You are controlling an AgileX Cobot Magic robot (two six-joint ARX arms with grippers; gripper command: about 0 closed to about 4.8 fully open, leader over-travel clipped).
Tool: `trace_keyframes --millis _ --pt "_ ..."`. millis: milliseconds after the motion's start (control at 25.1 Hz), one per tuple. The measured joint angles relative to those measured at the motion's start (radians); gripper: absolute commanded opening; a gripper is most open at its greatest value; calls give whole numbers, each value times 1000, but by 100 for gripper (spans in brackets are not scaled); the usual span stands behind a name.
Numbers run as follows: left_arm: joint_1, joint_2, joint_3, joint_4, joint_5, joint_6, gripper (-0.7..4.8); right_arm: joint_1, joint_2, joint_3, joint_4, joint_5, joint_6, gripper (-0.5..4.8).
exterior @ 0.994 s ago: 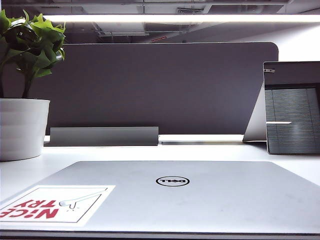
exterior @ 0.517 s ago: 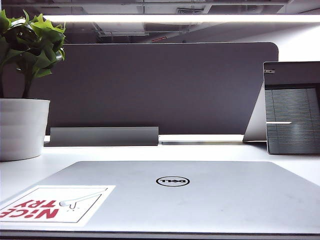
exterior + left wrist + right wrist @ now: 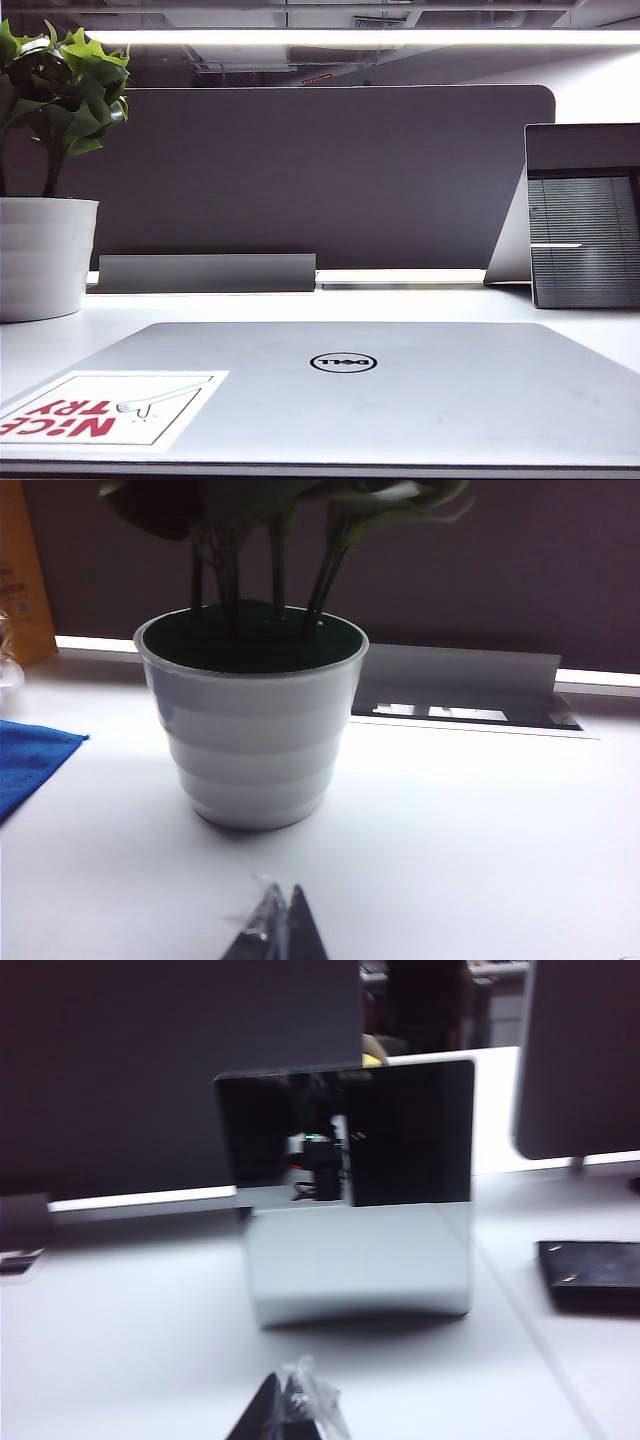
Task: Close the laptop lid.
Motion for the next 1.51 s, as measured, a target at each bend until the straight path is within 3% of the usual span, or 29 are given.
trace_keyframes --millis 437,1511 --pt "0 0 0 0 0 0 -5 0 -253 -292 21 -6 76 -1" --pt "0 0 0 0 0 0 -5 27 -308 -299 10 -8 82 -1"
